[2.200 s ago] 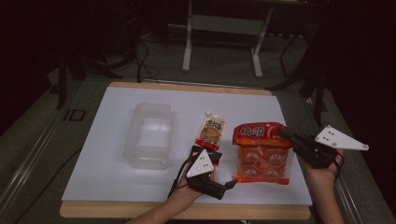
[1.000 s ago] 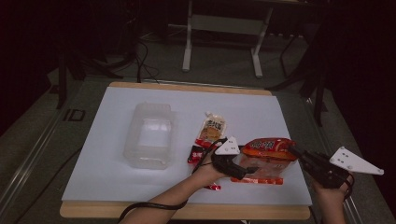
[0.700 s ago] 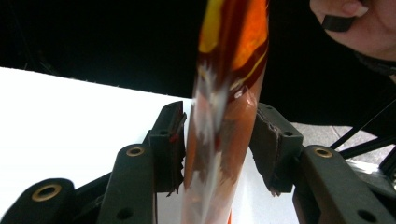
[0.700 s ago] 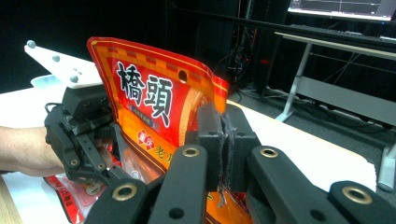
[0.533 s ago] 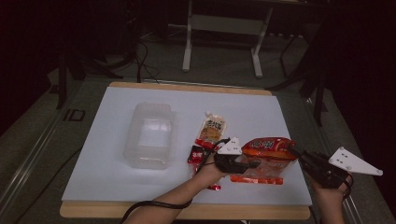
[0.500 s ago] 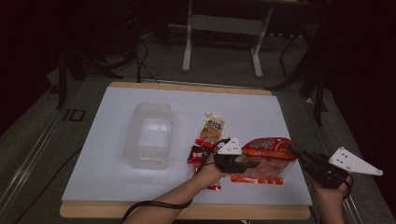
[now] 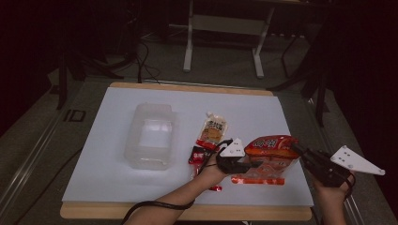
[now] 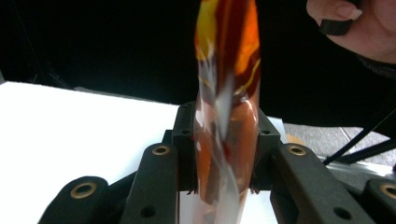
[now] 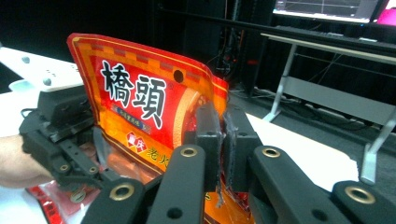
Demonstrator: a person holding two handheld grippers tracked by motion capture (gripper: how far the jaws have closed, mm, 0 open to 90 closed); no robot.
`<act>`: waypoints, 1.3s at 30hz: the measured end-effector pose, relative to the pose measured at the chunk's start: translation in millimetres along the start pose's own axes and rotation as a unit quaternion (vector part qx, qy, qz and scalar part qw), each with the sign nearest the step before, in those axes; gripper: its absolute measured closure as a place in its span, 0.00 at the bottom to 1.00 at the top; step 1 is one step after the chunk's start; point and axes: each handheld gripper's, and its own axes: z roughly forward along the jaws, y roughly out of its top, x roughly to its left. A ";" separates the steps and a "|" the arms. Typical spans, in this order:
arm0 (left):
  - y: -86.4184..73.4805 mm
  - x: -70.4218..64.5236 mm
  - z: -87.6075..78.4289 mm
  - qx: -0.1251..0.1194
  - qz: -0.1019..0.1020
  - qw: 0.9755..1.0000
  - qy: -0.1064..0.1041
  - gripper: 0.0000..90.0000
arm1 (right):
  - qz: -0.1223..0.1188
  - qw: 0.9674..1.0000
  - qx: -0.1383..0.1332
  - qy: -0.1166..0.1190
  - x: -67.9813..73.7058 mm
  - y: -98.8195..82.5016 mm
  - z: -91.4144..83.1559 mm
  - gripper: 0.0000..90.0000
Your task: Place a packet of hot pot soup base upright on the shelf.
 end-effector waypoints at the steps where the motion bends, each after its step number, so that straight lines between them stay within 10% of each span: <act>1: 1.3 0.1 -1.0 -0.003 -0.002 1.000 -0.003 0.79 | -0.001 1.000 0.000 -0.001 -0.2 1.7 -0.1 0.95; 25: 54.8 1.5 -37.2 -0.063 0.020 0.997 0.033 0.79 | 0.006 0.998 -0.054 -0.020 13.3 37.3 -8.5 0.28; 39: 78.4 24.2 -107.7 -0.103 0.016 0.988 0.115 0.79 | -0.002 0.998 -0.055 0.012 28.1 37.2 3.4 0.15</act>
